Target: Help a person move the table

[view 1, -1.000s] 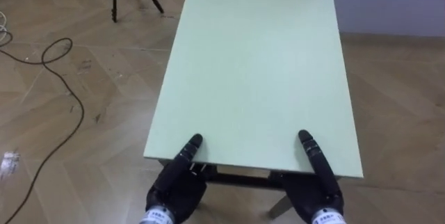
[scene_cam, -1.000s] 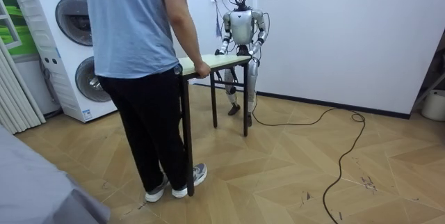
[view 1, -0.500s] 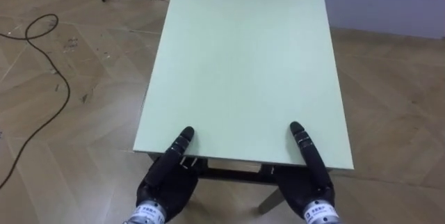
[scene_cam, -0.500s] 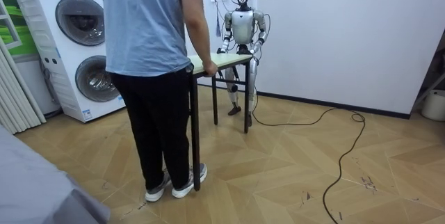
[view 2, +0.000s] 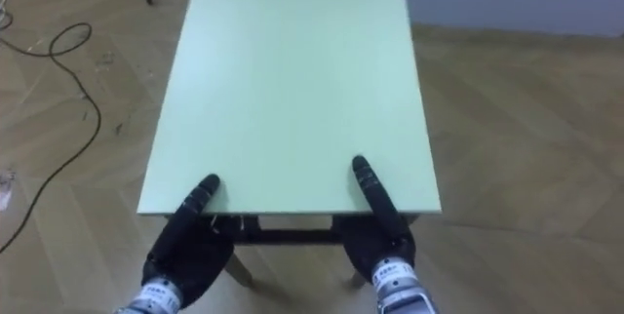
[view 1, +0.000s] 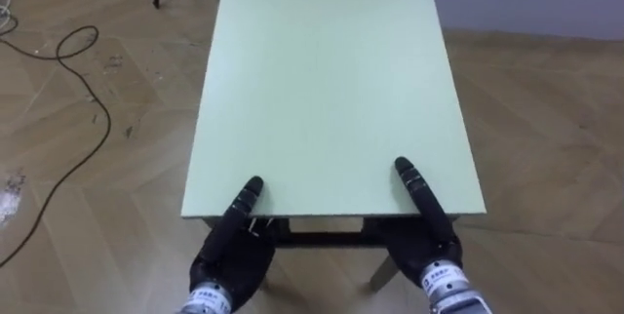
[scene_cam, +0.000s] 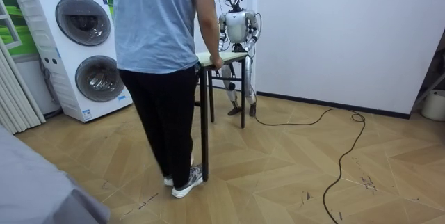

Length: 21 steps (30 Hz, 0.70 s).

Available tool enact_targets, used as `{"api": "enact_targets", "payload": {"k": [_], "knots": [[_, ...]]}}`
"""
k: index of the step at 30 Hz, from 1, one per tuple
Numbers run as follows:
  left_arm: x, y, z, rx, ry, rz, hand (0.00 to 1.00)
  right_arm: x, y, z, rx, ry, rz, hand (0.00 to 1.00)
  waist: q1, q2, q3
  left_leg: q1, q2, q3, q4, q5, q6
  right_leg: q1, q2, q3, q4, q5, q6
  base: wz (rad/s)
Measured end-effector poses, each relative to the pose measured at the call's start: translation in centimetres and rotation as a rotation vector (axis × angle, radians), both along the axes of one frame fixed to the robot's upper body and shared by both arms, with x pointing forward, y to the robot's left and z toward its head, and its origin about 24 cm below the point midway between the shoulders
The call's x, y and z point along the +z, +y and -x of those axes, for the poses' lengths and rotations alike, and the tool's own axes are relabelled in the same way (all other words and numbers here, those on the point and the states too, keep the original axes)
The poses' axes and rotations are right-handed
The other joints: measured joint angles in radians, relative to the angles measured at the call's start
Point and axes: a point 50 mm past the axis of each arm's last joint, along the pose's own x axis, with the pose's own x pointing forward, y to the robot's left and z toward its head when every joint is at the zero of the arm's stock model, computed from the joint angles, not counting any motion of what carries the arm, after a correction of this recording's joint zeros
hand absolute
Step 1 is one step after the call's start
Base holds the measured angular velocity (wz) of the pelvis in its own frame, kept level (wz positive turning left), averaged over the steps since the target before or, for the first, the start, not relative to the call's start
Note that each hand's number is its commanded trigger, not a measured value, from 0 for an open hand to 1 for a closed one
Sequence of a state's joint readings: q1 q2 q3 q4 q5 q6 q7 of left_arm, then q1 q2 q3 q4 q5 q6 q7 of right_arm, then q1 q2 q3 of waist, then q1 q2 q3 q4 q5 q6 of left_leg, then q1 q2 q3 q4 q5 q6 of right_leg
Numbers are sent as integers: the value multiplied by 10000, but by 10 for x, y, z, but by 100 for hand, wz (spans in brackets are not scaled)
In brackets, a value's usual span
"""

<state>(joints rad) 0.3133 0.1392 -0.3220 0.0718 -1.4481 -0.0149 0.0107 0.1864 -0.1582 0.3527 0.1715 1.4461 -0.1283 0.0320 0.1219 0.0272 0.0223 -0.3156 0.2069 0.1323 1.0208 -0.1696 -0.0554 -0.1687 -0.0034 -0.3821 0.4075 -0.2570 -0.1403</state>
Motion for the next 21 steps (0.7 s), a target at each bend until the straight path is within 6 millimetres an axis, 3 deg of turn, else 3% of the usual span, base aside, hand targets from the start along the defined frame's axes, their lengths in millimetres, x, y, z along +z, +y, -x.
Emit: {"api": "enact_targets", "payload": {"k": [1, 3, 4, 6, 7, 8, 11, 15, 21], "knots": [[1, 1, -2, 61, -37, -9, 100, 2, 1, -3, 54, -117, 44, 100, -206, 40, -6, 454, 44, -28, 421, 15, -30, -203, 74, -135, 212, -83, -94, 47], [1, 1, -3, 52, -37, 20, 100, 3, 0, -4, 29, -176, 65, 100, -533, 103, 19, 1280, 87, -216, 129, -54, -166, -298, 186, -207, 262, -107, -140, 56], [1, 0, -2, 19, 3, 64, 100, 2, 0, -2, -1, -146, 82, 100, -685, 142, 39, 1957, 80, -293, -573, -230, -428, -321, 234, -167, 313, -106, -141, 34], [2, 0, -3, 12, -51, 77, 100, 4, -1, -3, 11, -201, 41, 100, -758, 237, 25, 2775, 32, -308, -2123, -413, -581, -590, 254, -219, 466, -86, -177, 13], [3, -1, -5, 11, -132, 74, 100, 5, -1, -3, -14, -274, 26, 100, -844, 283, 17, 3207, -89, -346, -3173, -1053, -618, -824, 210, -265, 627, -61, -183, 11], [5, -2, -8, 38, -237, 102, 100, 7, -1, -5, -60, -372, 7, 100, -951, 308, 6, 3550, -230, -379, -4104, -1445, -515, -1021, 177, -281, 788, 0, -163, 14], [7, -4, -10, -8, -353, 138, 100, 9, -2, -6, -98, -449, -9, 100, -1377, 362, 4, 4087, -444, -486, -5920, -1823, -641, -1316, -2, -254, 773, 295, -80, 31], [10, -5, -15, -99, -534, 102, 100, 10, -2, -6, -191, -428, -237, 100, -1448, 383, 2, 4473, -476, -467, -7303, -2138, -579, -1665, -57, -134, 794, 656, -14, 9], [11, -10, -20, -118, -494, 53, 100, 9, -3, -7, -310, -199, -386, 100, -1448, 487, 8, 4493, -1008, -292, -7870, -2141, -545, -1847, -349, 237, 282, 1610, 239, -7]]}}
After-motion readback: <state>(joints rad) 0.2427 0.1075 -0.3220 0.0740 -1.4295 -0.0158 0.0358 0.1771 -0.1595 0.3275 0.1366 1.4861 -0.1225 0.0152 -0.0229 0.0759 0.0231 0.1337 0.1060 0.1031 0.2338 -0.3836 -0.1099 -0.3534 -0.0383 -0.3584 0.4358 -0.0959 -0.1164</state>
